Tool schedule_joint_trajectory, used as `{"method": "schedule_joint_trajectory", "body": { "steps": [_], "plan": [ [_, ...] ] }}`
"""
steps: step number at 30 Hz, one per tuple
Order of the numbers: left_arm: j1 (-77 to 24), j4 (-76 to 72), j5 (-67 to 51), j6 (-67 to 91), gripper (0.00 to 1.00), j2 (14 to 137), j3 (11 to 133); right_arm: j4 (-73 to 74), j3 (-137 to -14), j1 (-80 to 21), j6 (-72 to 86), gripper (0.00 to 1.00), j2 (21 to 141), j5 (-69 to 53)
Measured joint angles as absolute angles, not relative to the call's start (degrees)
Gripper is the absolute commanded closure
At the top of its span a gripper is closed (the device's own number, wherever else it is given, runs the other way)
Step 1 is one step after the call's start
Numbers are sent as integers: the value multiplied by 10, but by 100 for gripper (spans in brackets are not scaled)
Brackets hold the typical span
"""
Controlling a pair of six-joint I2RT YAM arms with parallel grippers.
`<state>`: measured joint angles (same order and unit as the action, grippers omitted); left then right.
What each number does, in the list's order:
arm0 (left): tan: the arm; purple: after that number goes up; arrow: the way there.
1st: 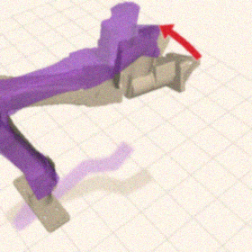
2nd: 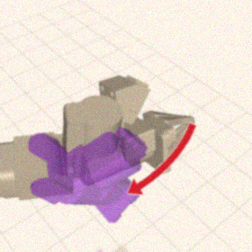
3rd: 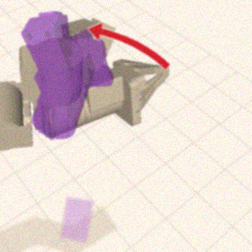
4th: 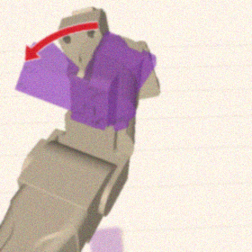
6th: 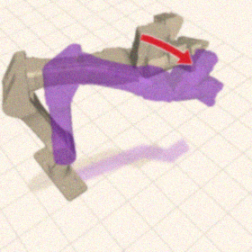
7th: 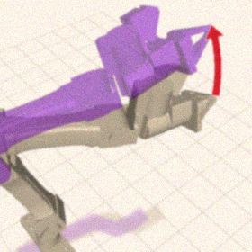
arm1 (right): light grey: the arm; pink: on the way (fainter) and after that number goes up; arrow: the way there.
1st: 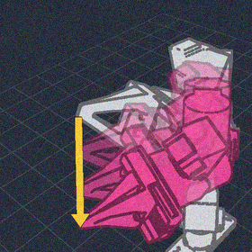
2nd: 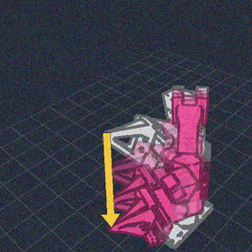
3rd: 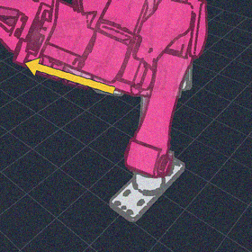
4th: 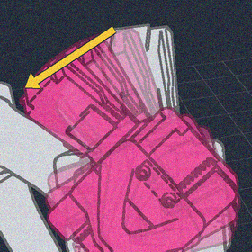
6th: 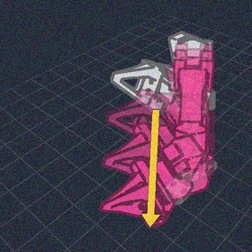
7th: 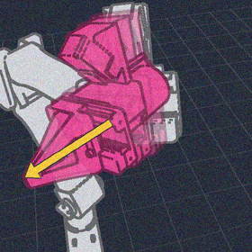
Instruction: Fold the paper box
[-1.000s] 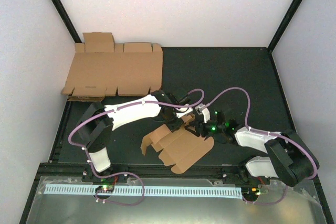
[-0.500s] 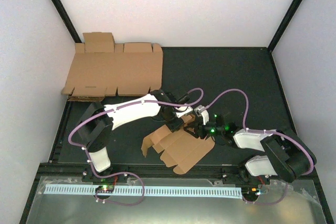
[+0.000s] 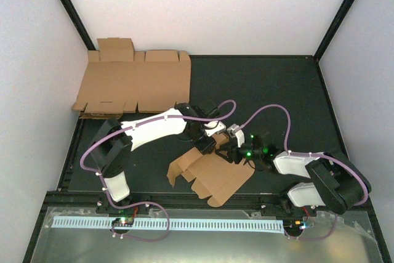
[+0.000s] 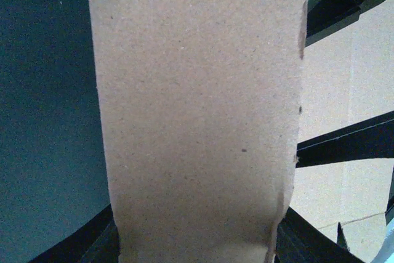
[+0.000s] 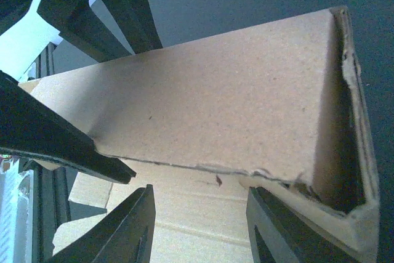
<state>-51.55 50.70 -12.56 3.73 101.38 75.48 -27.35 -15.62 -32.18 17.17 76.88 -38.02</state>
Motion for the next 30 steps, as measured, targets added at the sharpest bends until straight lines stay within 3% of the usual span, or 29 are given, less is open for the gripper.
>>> {"method": "schedule_joint_trajectory", "body": {
  "steps": [8, 22, 26, 30],
  "plan": [
    [-511, 507, -126, 40, 54, 1015, 755, -288, -150, -322, 172, 52, 765, -379],
    [-559, 492, -25, 91, 55, 1022, 756, -401, -80, -324, 219, 50, 717, -316],
    [-563, 493, -9, 92, 55, 1025, 758, -372, -86, -324, 208, 49, 688, -316],
    [-564, 495, 1, 92, 55, 1025, 759, -305, -99, -324, 181, 41, 617, -307]
  ]
}}
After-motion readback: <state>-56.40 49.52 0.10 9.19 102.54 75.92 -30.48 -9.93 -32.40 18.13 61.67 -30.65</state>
